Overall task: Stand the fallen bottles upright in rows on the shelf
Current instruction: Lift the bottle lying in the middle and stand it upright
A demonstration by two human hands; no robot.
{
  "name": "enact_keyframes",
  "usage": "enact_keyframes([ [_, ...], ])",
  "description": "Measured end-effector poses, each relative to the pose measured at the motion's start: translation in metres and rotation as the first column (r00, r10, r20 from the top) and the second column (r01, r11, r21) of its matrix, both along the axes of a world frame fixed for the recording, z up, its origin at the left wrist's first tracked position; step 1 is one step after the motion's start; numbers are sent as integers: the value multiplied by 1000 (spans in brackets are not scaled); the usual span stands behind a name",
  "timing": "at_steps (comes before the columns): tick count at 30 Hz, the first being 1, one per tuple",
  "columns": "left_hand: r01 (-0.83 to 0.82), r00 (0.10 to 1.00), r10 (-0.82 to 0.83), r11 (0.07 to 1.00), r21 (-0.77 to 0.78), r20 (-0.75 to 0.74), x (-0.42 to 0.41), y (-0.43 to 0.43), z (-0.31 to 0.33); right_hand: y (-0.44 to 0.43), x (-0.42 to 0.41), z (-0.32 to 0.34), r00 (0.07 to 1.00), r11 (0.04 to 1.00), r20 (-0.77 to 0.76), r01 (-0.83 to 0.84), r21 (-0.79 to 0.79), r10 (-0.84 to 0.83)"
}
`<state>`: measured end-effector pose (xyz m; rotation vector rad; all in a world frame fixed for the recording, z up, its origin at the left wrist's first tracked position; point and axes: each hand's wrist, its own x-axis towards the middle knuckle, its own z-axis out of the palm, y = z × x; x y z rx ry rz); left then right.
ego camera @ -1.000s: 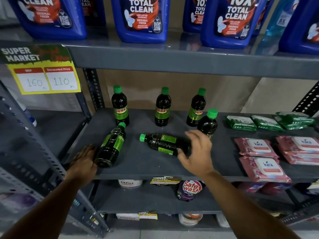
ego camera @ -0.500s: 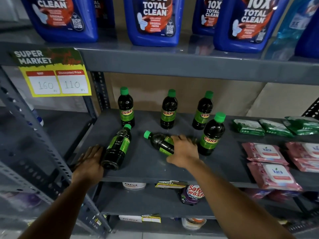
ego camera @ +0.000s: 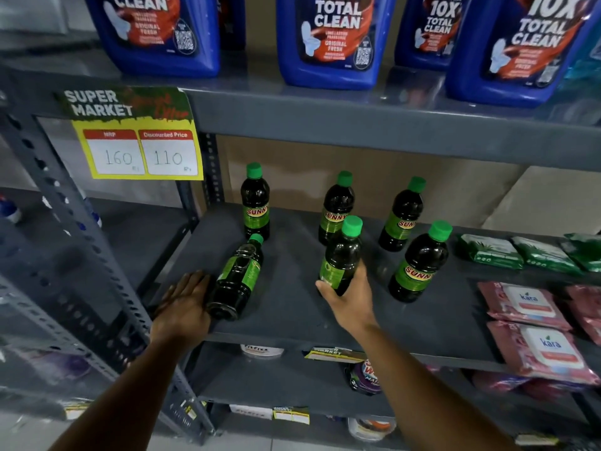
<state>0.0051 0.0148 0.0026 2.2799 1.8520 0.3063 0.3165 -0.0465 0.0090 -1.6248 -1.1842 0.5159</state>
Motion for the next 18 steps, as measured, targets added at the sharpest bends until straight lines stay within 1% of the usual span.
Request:
enact_keyframes([
  [3,9,1000,-9,1000,-2,1,0,0,-1,2,1,0,997,999,60,41,1,-41],
  [5,7,1000,-7,1000,-7,-3,0,0,-1,3,-1,1,983,991,120,136,12,-137],
  [6,4,1000,-4,1000,-10,-5,0,-1,0,3,-1,2,980,986,113,165,7,-165],
  [8,3,1000,-3,1000,-14,-10,1,-1,1,3,-3,2,989,989,39,146,-27,-145],
  [10,6,1000,-6,1000,-11,-15,1,-2,2,3,-4,4,992,991,33,125,-48,-124],
  [13,12,1000,-12,1000,-7,-13,1,-2,3,7,-5,10,977,977,32,213,-14,-212],
  [15,16,1000,-16,1000,-14,-12,0,-2,3,10,-4,12,982,982,-30,184,-37,-185],
  [17,15,1000,-15,1000,-11,-6,0,-3,3,12,-4,12,989,989,-60,131,-64,-135],
  [18,14,1000,-14,1000,-7,-3,0,-3,2,12,-4,12,987,987,-50,149,-52,-152],
])
